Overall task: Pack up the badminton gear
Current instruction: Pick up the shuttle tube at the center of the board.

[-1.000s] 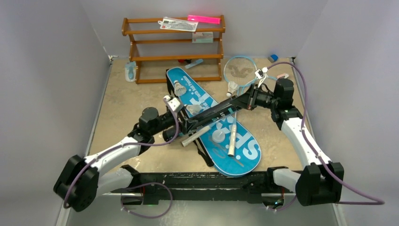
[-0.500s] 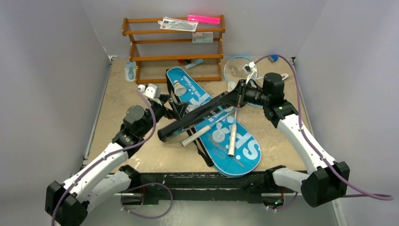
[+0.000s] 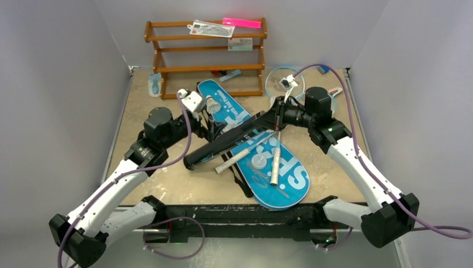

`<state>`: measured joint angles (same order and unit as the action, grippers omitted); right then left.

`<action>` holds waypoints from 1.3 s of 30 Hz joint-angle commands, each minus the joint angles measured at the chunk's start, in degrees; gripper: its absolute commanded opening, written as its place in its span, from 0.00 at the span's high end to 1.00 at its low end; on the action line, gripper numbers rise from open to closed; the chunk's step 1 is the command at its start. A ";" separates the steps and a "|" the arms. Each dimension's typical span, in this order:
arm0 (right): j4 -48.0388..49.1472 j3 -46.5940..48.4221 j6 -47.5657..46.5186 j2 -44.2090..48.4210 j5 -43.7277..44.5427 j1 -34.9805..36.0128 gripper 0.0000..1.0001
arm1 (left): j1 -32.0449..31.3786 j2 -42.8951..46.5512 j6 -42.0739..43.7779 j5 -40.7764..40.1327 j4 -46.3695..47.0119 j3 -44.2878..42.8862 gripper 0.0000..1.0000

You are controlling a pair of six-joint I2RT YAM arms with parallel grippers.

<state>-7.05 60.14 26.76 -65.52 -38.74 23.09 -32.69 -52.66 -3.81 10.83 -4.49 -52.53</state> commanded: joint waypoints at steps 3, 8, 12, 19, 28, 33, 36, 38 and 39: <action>-4.25 5.89 -1.39 -0.68 3.02 5.78 1.00 | 0.02 0.41 5.42 13.20 -0.58 3.42 0.03; -6.29 9.41 -2.02 -2.19 6.47 11.55 1.00 | 0.04 5.01 5.39 12.37 2.74 8.13 0.02; -6.40 10.93 -2.11 -4.15 9.22 15.60 1.00 | 0.03 6.00 4.30 11.09 3.41 9.47 0.02; -8.88 15.79 -3.44 -7.04 13.69 19.85 1.00 | 0.04 5.49 2.42 14.66 3.61 9.93 0.02; -9.12 17.81 -3.56 -7.96 14.79 22.14 1.00 | 0.08 2.33 2.92 21.53 3.13 9.82 0.05; -9.34 18.24 -3.60 -7.83 14.86 22.59 1.00 | 0.05 -0.01 3.53 21.08 3.61 11.04 0.06; -9.76 18.51 -3.80 -7.49 14.92 22.70 1.00 | 0.00 -1.37 3.55 19.23 3.04 10.56 0.11; -10.03 18.46 -4.00 -7.22 15.02 22.70 1.00 | 0.05 -1.85 3.55 18.53 3.02 10.51 0.17; -10.15 18.49 -4.11 -7.11 15.01 22.70 0.99 | 0.06 -1.97 3.55 18.38 2.93 10.52 0.20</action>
<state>-16.14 76.16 23.97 -73.54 -23.94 45.39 -32.71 -54.28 -0.80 30.26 -2.74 -41.87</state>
